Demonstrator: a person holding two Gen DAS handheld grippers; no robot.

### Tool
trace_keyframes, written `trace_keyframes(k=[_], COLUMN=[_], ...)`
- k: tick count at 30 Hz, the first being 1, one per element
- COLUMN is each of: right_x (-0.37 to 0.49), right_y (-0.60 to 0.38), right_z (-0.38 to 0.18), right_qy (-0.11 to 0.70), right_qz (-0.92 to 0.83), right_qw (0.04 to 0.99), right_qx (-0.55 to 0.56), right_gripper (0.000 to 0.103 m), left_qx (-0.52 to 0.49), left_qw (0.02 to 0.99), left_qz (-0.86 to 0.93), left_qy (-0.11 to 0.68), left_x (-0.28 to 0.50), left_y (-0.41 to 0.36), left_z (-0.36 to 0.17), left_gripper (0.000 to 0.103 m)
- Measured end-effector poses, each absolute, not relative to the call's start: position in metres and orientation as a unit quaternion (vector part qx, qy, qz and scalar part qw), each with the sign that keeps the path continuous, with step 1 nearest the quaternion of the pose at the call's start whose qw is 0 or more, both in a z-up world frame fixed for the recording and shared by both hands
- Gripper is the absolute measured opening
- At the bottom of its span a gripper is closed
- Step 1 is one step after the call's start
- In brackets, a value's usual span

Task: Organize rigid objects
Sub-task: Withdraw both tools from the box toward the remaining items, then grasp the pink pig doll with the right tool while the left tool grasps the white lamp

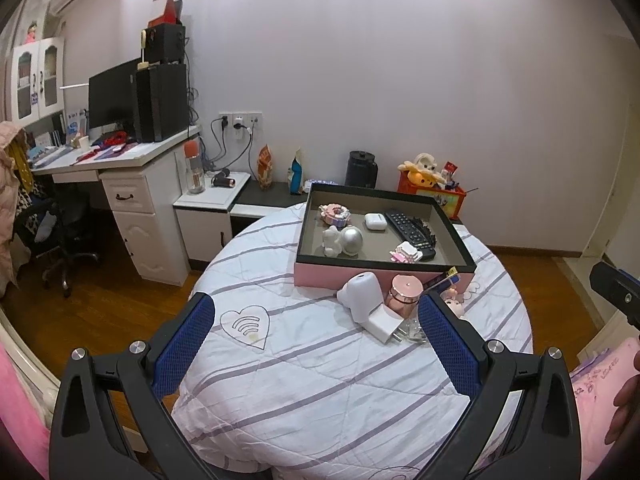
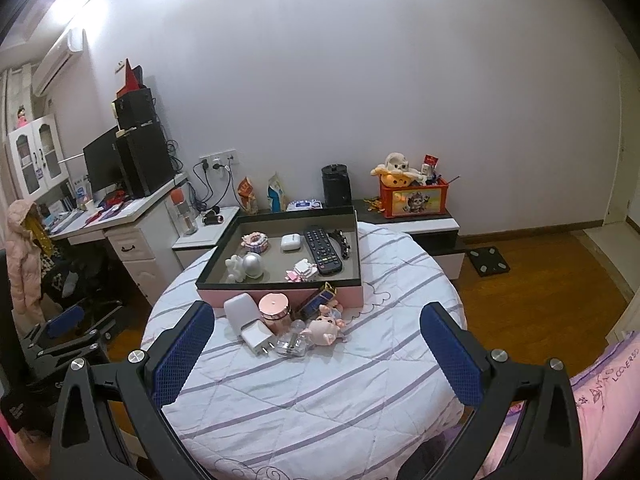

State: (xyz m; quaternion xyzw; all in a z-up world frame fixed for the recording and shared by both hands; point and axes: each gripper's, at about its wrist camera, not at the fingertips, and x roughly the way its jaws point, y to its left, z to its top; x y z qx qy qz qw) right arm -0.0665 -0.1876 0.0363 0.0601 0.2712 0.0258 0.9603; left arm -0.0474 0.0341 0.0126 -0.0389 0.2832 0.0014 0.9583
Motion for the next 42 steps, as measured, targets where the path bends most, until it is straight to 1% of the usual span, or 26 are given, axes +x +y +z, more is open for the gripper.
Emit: trace_keyframes(k=[7,17,30,42], right_x=[-0.055,-0.025,0.029,0.076], right_y=[-0.191,-0.199,-0.213,-0.206], right_z=[0.024,-0.004,-0.053,-0.103], right_qy=[0.288,0.328,0.386,0.439], right_qz=[0.020,0.015,0.015,0.041], right_qw=[0.956,0.943,0.919,0.893], right_qx=[0.060,0.061,0.074,0.089], right_gripper=[0.103,0.103,0.103,0.103], left_qx=[-0.037,-0.022,0.009,-0.004], left_qw=[0.952,0.936,0.924,0.912], left_qz=[-0.001,-0.006,0.000,-0.006], left_qy=[0.304,0.351,0.382,0.410], left_x=[-0.031,0.016,0.084,0.122], left_y=[0.033,0.012,-0.012,-0.017], left_z=[-0.003,-0.048,-0.095,-0.124], left_gripper=[0.103,0.103,0.103,0.103])
